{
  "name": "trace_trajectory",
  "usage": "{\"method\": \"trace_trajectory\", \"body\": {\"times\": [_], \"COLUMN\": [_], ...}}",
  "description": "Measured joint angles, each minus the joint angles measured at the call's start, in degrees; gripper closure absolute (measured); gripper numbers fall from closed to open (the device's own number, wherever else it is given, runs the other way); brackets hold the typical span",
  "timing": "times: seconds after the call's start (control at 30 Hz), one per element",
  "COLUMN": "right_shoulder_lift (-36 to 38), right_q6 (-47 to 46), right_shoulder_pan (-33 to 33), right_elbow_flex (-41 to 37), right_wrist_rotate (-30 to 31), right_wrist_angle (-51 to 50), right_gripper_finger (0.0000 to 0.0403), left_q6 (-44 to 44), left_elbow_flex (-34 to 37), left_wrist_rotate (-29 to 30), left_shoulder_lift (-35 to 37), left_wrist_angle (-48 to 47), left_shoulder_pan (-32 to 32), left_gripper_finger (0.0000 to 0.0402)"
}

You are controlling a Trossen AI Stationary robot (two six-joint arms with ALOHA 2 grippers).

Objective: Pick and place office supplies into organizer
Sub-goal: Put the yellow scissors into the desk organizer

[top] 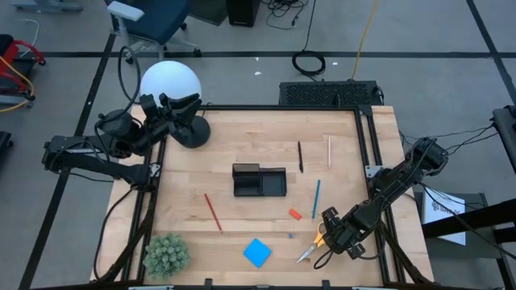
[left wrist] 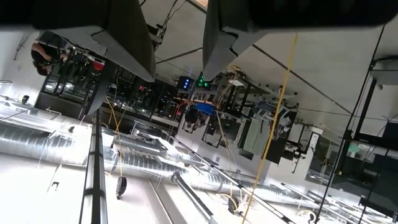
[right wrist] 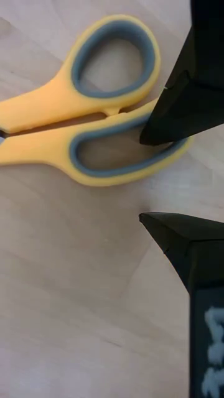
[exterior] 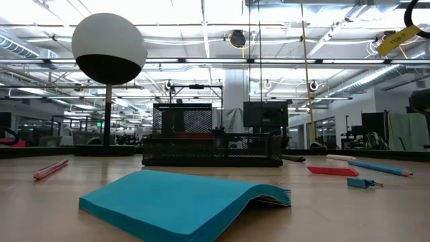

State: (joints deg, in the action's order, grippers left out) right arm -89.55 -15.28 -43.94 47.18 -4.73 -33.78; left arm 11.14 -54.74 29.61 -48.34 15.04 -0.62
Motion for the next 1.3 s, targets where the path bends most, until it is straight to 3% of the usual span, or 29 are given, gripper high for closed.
{"method": "trace_trajectory", "body": {"times": [0.57,1.13,1.3], "right_shoulder_lift": [-4.0,-4.2,-4.2], "right_q6": [0.3,0.4,-1.0], "right_shoulder_pan": [0.1,0.3,0.2], "right_elbow_flex": [0.0,-0.1,-0.1], "right_wrist_rotate": [-1.1,-0.3,-0.5], "right_wrist_angle": [-0.4,-0.7,-0.8], "right_gripper_finger": [0.0227,0.0387,0.0383], "left_q6": [0.0,0.0,0.0], "left_elbow_flex": [0.0,0.0,0.0], "left_wrist_rotate": [0.0,0.0,0.0], "left_shoulder_lift": [0.0,0.0,0.0], "left_wrist_angle": [0.0,0.0,0.0], "left_shoulder_pan": [0.0,0.0,0.0], "left_gripper_finger": [0.0272,0.0272,0.0272]}}
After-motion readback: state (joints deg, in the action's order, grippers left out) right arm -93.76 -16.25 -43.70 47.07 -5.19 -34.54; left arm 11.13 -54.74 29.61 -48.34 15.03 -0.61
